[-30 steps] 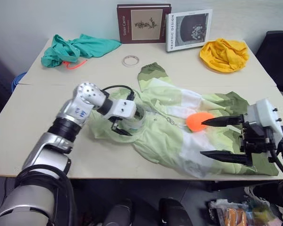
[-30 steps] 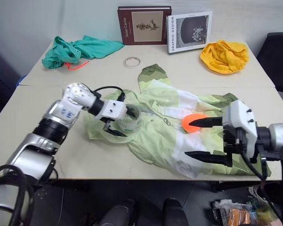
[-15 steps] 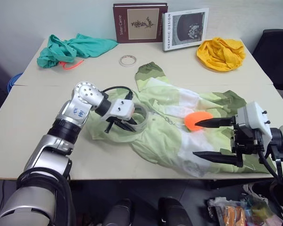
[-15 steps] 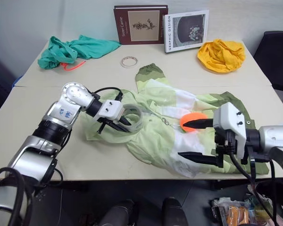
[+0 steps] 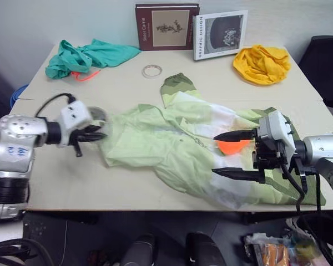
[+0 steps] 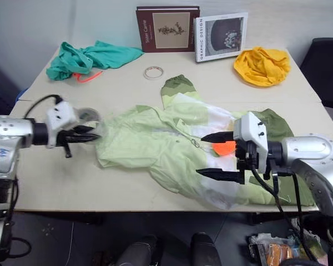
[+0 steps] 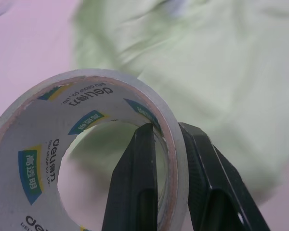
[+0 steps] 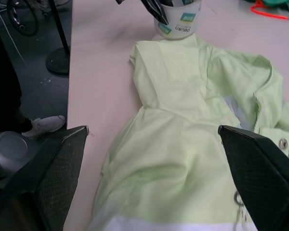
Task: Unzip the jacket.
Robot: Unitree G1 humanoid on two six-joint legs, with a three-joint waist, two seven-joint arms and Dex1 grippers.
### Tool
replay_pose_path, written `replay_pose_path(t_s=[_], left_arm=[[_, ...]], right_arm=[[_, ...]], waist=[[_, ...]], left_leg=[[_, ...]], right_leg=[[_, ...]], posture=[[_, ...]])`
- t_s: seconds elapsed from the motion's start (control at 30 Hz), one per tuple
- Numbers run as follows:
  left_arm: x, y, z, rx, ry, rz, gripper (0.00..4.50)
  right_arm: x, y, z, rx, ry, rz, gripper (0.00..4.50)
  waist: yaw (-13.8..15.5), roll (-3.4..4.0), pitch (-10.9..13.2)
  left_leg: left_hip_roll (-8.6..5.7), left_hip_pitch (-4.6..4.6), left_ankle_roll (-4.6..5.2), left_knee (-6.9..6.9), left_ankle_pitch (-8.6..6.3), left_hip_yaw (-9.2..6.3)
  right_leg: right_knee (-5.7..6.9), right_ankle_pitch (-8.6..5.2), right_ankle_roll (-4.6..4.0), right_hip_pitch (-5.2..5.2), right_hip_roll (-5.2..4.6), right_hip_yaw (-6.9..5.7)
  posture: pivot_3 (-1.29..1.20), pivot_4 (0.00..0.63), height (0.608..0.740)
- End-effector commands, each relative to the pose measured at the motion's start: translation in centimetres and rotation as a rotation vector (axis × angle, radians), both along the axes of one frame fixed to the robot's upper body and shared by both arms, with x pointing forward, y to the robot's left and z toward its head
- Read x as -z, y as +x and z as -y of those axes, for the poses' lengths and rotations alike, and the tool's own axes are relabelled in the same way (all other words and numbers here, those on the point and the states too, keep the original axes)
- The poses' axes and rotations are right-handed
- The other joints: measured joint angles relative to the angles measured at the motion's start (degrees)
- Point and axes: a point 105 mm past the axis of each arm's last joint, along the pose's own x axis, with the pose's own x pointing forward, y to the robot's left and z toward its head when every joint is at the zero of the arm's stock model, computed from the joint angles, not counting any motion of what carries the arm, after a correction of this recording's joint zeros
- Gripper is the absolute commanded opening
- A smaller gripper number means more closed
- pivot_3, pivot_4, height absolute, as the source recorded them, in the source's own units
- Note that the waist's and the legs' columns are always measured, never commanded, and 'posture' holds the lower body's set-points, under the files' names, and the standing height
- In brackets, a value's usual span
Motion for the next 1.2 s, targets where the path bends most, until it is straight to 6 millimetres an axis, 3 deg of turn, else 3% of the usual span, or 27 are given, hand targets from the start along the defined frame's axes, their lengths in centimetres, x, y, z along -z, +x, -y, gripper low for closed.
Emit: replay_pose_path(t_s=[0.03, 0.3, 0.37, 0.47, 0.57, 0.67, 0.7, 0.77, 0.8, 0.87, 0.9, 0.97, 1.1, 1.2], left_arm=[[-0.6, -0.7, -7.1, -0.433, -0.092, 0.05, 0.4], [3.3, -3.6, -10.8, -0.715, -0.113, -0.061, 0.4], [3.2, -3.8, -10.7, -0.71, -0.132, -0.06, 1.12], [1.9, -4.0, -10.1, -0.664, -0.163, -0.04, 1.87], [-1.9, -4.2, -9.9, -0.611, -0.166, 0.034, 2.74], [-5.2, -4.3, -8.3, -0.491, -0.213, 0.062, 3.53], [-7.0, -4.5, -6.2, -0.372, -0.242, 0.08, 3.85], [-9.5, -5.1, -2.7, -0.169, -0.272, 0.102, 3.85], [-10.2, -5.5, -1.4, -0.093, -0.278, 0.107, 3.85], [-10.8, -7.6, 4.1, 0.25, -0.269, 0.053, 3.85], [-10.6, -8.6, 5.7, 0.366, -0.252, 0.025, 3.85], [-8.8, -9.5, 8.3, 0.538, -0.166, -0.055, 3.85], [-2.5, -7.1, 12.8, 0.737, 0.108, -0.146, 3.85], [1.2, -5.1, 17.2, 0.89, 0.2, -0.161, 3.85]], right_arm=[[-0.6, 0.4, -0.4, -0.01, 0.012, 0.037, 4.5], [-0.5, 1.1, -0.8, -0.041, 0.005, 0.038, 4.5], [-0.6, 1.4, -0.6, -0.034, -0.004, 0.043, 4.5], [-0.6, 1.9, 0.2, -0.006, -0.032, 0.06, 4.5], [-1.1, 2.2, 1.5, 0.043, -0.044, 0.069, 4.5], [-0.6, 2.0, 3.0, 0.095, -0.085, 0.061, 4.5], [0.0, 1.4, 4.0, 0.114, -0.116, 0.039, 4.5], [0.7, 0.5, 5.4, 0.142, -0.154, 0.005, 4.5], [0.9, 0.2, 5.8, 0.152, -0.164, -0.007, 4.5], [1.9, -0.6, 7.9, 0.196, -0.238, -0.047, 4.5], [2.4, -1.0, 8.6, 0.207, -0.274, -0.061, 4.5], [3.5, -1.6, 10.6, 0.237, -0.374, -0.066, 4.5], [5.1, -2.0, 15.4, 0.369, -0.55, -0.059, 4.5], [6.6, -2.2, 19.1, 0.438, -0.73, -0.046, 4.5]], waist=[[-0.04, 0.0, 0.0], [0.11, -0.08, -0.03], [-0.03, -0.08, -0.03], [-0.08, -0.09, -0.03], [-0.06, -0.18, 0.03], [0.18, -0.21, 0.04], [0.21, -0.2, 0.04], [0.45, -0.2, 0.04], [0.39, -0.15, 0.05], [0.08, -0.15, 0.05], [0.01, -0.13, 0.06], [-0.12, -0.13, 0.06], [-0.03, 0.08, -0.02], [0.5, 0.14, -0.04]], left_leg=[[0.0, -0.01, 0.0, -0.01, 0.0, 0.0], [-0.02, -0.03, 0.01, -0.03, -0.03, -0.02], [-0.02, 0.01, 0.01, -0.04, -0.03, 0.0], [0.0, 0.02, -0.03, -0.06, -0.05, 0.0], [0.01, -0.01, -0.04, -0.08, -0.06, 0.0], [0.01, -0.11, -0.07, -0.07, -0.07, -0.03], [0.0, -0.12, -0.06, -0.08, -0.07, -0.05], [-0.05, -0.12, 0.05, -0.07, -0.13, -0.09], [-0.05, -0.06, 0.08, -0.07, -0.17, -0.1], [-0.07, -0.01, 0.16, -0.05, -0.22, -0.08], [-0.07, 0.01, 0.17, -0.05, -0.23, -0.07], [-0.05, 0.05, 0.15, -0.07, -0.25, -0.06], [0.04, 0.35, 0.04, -0.13, -0.22, 0.07], [-0.01, 0.37, 0.04, -0.14, -0.12, 0.09]], right_leg=[[0.02, 0.0, 0.0, -0.01, 0.01, 0.0], [0.06, 0.0, -0.01, -0.02, -0.04, -0.02], [0.03, 0.0, -0.01, -0.01, -0.05, 0.0], [0.04, -0.01, -0.02, -0.02, -0.04, 0.0], [0.02, -0.02, -0.03, -0.05, -0.04, -0.01], [0.02, -0.03, -0.05, -0.13, -0.05, -0.04], [-0.05, -0.02, -0.05, -0.11, -0.07, -0.05], [-0.08, -0.02, -0.05, -0.03, -0.14, -0.07], [-0.07, -0.02, -0.05, 0.05, -0.14, -0.07], [-0.09, -0.02, -0.05, 0.19, -0.15, -0.06], [-0.09, -0.02, -0.05, 0.21, -0.14, -0.05], [-0.13, -0.02, -0.05, 0.25, -0.14, -0.06], [-0.4, -0.02, -0.05, 0.5, -0.01, 0.0], [-0.4, 0.02, 0.02, 0.56, 0.01, -0.01]], posture=[[0.0, 0.15, 0.74], [0.0, 0.15, 0.74], [0.0, 0.15, 0.74], [0.0, 0.15, 0.74], [0.0, 0.15, 0.74], [0.0, 0.15, 0.74], [0.0, 0.15, 0.74], [0.0, 0.15, 0.74], [0.0, 0.15, 0.74], [0.0, 0.15, 0.74], [0.0, 0.15, 0.74], [0.0, 0.15, 0.74], [0.0, 0.15, 0.74], [0.0, 0.15, 0.74]])
